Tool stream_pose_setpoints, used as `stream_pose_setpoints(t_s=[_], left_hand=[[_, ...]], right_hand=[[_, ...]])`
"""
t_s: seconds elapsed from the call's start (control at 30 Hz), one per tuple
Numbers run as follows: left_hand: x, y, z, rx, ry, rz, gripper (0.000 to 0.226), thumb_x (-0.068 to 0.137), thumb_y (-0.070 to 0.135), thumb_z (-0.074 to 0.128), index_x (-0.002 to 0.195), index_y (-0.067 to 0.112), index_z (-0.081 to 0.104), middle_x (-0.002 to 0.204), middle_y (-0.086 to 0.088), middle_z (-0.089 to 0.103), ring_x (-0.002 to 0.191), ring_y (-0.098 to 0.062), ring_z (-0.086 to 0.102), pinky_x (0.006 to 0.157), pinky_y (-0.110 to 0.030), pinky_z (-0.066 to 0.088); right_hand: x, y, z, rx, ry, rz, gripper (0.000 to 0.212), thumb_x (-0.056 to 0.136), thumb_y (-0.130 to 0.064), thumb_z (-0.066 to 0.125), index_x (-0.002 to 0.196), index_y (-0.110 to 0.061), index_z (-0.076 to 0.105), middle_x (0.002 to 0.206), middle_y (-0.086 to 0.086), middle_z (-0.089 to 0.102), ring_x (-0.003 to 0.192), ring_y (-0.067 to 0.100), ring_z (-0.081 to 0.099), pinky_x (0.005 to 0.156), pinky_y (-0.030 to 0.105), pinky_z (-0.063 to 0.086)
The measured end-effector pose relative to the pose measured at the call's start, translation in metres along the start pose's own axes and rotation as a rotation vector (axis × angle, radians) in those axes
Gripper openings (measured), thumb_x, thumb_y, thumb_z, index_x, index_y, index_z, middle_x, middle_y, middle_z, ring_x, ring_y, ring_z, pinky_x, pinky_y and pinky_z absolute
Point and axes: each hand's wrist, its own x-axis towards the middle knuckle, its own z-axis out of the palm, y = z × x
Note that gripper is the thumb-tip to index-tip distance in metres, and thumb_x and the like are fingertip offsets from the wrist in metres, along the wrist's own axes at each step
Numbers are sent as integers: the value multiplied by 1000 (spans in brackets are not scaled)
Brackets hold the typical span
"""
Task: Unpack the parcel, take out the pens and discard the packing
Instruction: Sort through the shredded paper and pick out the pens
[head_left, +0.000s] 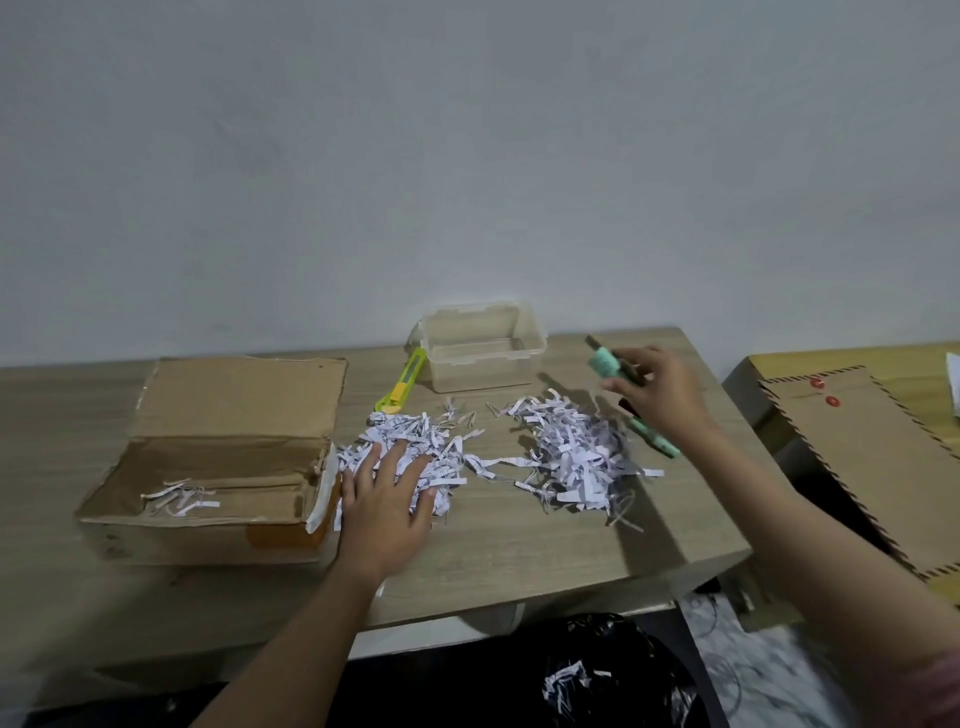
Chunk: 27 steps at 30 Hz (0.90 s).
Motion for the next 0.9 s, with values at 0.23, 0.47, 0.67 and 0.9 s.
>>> stream_pose_setpoints(t_s=[0.23,0.47,0.67,0.9], left_hand=[[1,3,1,42,-10,-5,57,86,56,19,134,40,45,152,6,33,144,-26,18,113,-57,10],[2,6,-6,57,-117,-33,73,77,62,0,144,45,23,159,11,12,147,-22,1,116,-54,1],[7,18,-22,-40,-164,16,71,79,73,-3,144,49,14,157,16,-7,145,-15,-18,108,-54,-21],[4,39,-41,-221,152,101,59,88,52,24,137,28,47,154,8,24,146,-15,15,114,-54,0]], right_hand=[[11,83,-19,-15,66,351,38,75,-14,78,111,-11,70,112,14,70,104,28,64,90,34,50],[10,104,1,103,21,491,34,80,-12,72,113,-8,69,113,16,69,103,28,64,83,31,49],[4,99,1,0,-37,422,35,89,-10,56,123,-6,61,126,19,61,117,33,55,96,36,44],[-32,42,15,49,13,-24,34,88,-23,62,119,-10,62,120,10,61,111,25,57,95,34,43]])
